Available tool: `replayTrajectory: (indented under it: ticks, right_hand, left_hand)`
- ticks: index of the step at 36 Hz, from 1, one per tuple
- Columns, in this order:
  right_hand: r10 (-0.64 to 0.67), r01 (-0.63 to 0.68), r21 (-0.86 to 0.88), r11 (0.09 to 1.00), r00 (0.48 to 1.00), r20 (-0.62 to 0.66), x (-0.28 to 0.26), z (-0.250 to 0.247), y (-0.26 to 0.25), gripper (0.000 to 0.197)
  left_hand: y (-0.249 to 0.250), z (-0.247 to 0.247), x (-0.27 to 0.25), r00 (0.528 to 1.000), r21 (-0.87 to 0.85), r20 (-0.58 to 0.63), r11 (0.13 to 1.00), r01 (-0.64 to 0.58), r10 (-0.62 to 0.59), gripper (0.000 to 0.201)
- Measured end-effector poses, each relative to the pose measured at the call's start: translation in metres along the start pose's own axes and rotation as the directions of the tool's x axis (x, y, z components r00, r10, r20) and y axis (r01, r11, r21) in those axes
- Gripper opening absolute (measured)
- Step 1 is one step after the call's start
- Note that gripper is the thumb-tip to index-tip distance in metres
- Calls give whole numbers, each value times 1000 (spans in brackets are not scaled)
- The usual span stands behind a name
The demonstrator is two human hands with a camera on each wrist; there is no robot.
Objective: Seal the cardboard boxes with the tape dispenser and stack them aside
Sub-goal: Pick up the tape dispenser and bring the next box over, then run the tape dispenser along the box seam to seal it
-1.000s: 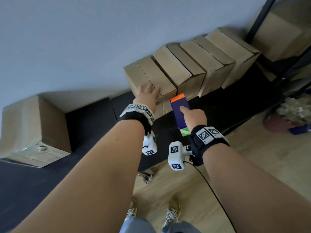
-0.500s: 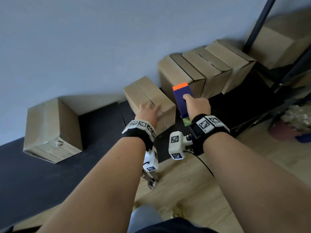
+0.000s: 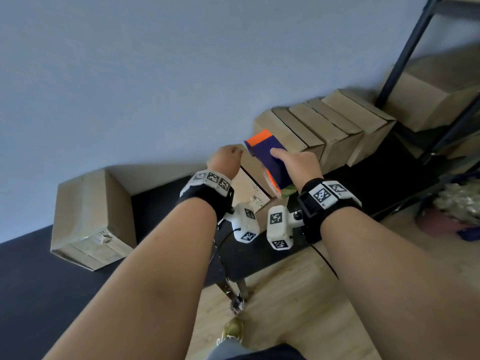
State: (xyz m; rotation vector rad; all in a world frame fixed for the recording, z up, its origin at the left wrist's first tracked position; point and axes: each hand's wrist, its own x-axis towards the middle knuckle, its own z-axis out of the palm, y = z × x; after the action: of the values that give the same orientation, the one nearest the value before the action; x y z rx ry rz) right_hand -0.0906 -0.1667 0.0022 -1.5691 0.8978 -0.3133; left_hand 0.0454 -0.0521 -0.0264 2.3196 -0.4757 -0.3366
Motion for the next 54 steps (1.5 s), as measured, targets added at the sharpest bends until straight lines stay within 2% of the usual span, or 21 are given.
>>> replayTrajectory:
  ticks: [2, 4, 7, 11, 14, 18, 21, 27, 33, 35, 37, 45, 50, 54]
  right_hand:
    - [-22, 22, 0, 1000, 999, 23, 1, 4, -3, 33]
    - [-42, 43, -23, 999, 998, 48, 1, 7, -6, 31]
    - [-30, 34, -58, 998, 997, 70, 3, 13, -8, 36]
    - [-1, 13, -113, 993, 995, 99, 6, 23, -9, 45]
    - [22, -11, -102, 995, 993, 112, 8, 28, -8, 53]
    - [24, -8, -123, 992, 992, 127, 11, 35, -9, 42]
    - [27, -12, -118, 993, 992, 125, 12, 40, -10, 35]
    - [26, -11, -125, 992, 992, 124, 13, 45, -12, 36]
    - [24, -5, -154, 988, 992, 122, 13, 47, -13, 33]
    - [28, -11, -141, 990, 993, 117, 12, 47, -12, 32]
    - [26, -11, -135, 991, 993, 115, 11, 46, -11, 32]
    - [27, -12, -152, 988, 995, 95, 8, 41, -7, 32]
    - [42, -34, -82, 996, 994, 98, 0, 38, -7, 26]
    - [61, -61, -4, 998, 992, 111, -3, 38, -7, 25]
  left_hand:
    - [5, -13, 10, 993, -265, 63, 958, 111, -97, 26]
    - [8, -26, 16, 966, -416, 167, 875, 249, -195, 35]
    - [1, -38, 22, 926, -428, 309, 838, 338, -216, 48]
    - [-13, -43, 27, 890, -412, 420, 837, 361, -177, 38]
    - [-17, -45, 30, 892, -434, 419, 824, 363, -172, 31]
    - [-26, -49, 36, 867, -460, 466, 789, 407, -175, 32]
    - [-29, -51, 39, 884, -451, 432, 807, 381, -176, 32]
    - [-30, -55, 39, 901, -461, 400, 812, 357, -169, 29]
    - [-33, -61, 41, 915, -434, 343, 828, 354, -211, 27]
    - [-35, -64, 42, 922, -474, 343, 814, 336, -181, 25]
    - [-35, -66, 40, 922, -496, 355, 805, 326, -154, 30]
    - [-28, -65, 34, 916, -413, 382, 864, 289, -124, 41]
    - [-27, -59, 32, 909, -500, 383, 790, 355, -166, 38]
    - [-26, -58, 30, 874, -545, 458, 725, 421, -163, 25]
